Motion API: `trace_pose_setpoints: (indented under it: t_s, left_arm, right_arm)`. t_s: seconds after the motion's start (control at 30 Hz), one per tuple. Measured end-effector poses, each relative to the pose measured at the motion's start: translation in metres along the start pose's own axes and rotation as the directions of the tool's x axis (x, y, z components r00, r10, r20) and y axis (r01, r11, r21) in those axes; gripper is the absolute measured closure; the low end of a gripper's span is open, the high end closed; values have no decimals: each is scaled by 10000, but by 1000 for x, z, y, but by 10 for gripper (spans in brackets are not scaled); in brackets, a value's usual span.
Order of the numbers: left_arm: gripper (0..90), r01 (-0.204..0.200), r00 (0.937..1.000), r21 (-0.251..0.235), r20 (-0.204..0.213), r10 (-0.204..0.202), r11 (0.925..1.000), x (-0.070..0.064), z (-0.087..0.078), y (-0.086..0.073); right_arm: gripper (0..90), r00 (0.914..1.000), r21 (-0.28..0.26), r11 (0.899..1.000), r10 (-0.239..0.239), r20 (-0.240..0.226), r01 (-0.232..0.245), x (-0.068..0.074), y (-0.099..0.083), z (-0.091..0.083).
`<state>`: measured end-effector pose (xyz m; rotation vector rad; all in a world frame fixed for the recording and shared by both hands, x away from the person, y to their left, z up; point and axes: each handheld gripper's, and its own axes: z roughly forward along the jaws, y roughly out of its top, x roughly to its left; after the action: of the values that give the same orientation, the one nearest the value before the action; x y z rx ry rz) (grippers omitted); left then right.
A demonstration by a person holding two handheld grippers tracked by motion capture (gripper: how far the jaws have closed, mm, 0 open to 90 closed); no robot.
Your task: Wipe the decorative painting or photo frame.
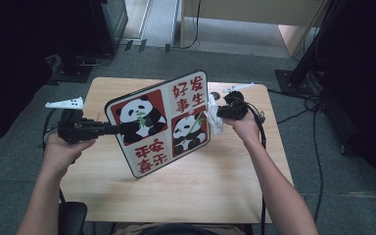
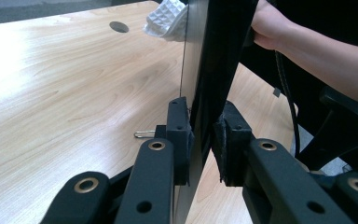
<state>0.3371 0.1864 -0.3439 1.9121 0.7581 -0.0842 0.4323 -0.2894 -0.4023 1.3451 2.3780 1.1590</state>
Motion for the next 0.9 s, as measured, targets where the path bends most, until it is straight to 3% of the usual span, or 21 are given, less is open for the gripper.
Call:
trace_pose_setpoints:
  t_s: [0.33,0.9]
  left_arm:
    - [778,-8,10000,7,2,8,10000,0,0,0]
    - [778,-6,10000,-5,8,6,10000,0,0,0]
  right_arm:
    - [790,9999,17,9999,-160,32,160,-3,-12,7]
    - [789,10000,319,9995,37,93,-40,-6,-35,19]
